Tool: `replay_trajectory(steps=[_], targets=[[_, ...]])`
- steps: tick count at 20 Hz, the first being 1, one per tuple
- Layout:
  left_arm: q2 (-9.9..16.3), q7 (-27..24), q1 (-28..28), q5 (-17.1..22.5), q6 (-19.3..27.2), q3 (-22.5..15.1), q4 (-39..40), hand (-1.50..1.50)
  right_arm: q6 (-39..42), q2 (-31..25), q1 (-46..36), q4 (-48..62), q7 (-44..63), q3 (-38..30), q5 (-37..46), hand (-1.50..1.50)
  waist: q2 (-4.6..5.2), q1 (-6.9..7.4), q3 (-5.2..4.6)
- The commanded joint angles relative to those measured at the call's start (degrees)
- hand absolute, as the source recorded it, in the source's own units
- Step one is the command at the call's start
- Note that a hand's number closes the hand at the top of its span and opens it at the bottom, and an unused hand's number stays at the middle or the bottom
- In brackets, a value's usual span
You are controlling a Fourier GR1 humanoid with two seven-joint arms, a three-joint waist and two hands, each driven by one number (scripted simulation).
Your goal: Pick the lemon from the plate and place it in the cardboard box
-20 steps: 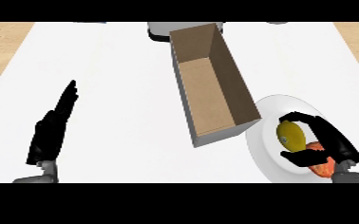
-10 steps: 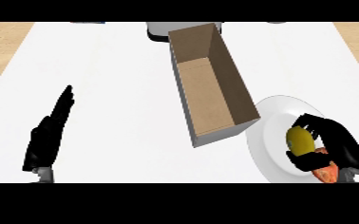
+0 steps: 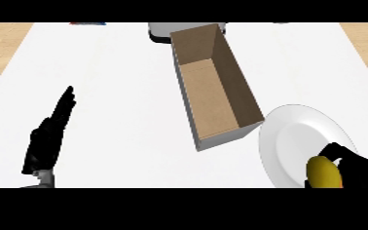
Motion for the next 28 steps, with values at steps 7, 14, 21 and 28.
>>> replay_trajectory(steps=[7,14,21,28], targets=[[-0.25,0.42,0.17,-0.55,0.10,-0.27,-1.37,0.00,2.87,4.32,1.79,-25.11,4.16,3.46,-1.91,1.50,0.03,0.40,0.09],[-2.26,1.08,-0.02,-2.40,1.42,-2.31,-0.34,0.00,4.14,9.29,-9.15,-29.77,5.40,10.55,-4.94,1.50,0.22,1.15,0.07],[-2.90,-1.87,0.80,-2.43,1.32,-2.54,1.18,0.00,10.82,14.50,-28.18,-23.49,13.93,12.57,-2.79,1.50,0.27,1.40,0.07],[-1.67,2.87,-5.01,-1.04,0.44,-0.59,1.31,0.00,10.51,15.75,-51.44,-3.83,23.39,8.13,-5.20,1.50,0.42,1.87,0.09]])
